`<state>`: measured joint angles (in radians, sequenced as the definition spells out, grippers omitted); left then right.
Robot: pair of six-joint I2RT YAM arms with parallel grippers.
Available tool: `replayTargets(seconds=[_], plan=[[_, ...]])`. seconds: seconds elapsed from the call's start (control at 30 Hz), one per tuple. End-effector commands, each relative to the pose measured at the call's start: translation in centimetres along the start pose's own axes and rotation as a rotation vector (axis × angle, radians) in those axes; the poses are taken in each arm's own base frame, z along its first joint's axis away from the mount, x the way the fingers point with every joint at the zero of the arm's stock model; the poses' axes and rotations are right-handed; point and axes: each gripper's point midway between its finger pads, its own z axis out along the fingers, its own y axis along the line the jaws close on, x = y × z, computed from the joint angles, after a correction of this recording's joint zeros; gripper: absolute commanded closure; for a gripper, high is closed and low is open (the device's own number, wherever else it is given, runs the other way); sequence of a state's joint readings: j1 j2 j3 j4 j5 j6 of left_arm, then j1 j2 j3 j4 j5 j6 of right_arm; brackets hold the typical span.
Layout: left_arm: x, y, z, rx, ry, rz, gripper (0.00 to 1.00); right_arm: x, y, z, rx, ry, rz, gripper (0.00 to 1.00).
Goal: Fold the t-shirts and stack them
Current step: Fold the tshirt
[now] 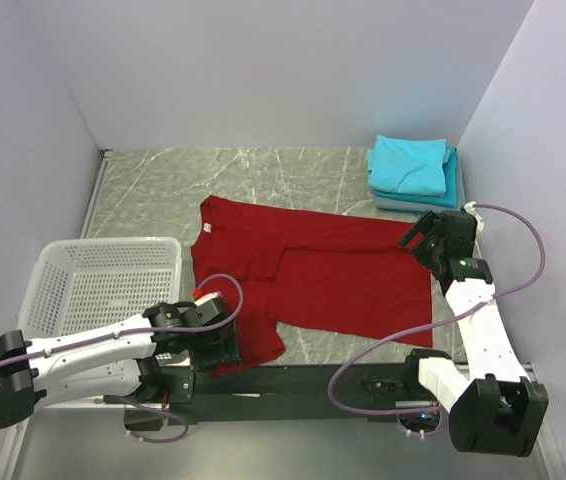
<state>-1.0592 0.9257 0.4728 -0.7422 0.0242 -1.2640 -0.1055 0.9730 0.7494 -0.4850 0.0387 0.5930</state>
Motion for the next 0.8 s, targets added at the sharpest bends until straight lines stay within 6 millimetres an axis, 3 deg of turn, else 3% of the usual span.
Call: replayTargets(seconds=[0.0,0.13,0.37,0.57,0.77], plan=[[0.7,1.1,0.4,-0.069,0.011,-0.025,0.3,-0.3,-0.7,0.1,0.019,-0.019,-0.013,0.07],[1.3,1.8,0.8,-0.105,0.026,-0.034,0.36,0.0,-1.3,0.0,0.042,-0.018,-0.009,0.07],[-1.0,3.2,0.7,-0.218,-0.098,-0.062,0.36,1.1,-1.3,-0.3,0.018,0.005,-0.006,0.07],[-0.9,3.2,2.1,-0.24,-0.081,-0.027,0.59,2.3,-1.8,-1.0,0.015,0.035,-0.009,0.07],[-1.1,3.4,2.3,-0.25,-0.089,-0.029,0.83,4.4,-3.9,-2.3,0.094,0.087,0.03,0.08]])
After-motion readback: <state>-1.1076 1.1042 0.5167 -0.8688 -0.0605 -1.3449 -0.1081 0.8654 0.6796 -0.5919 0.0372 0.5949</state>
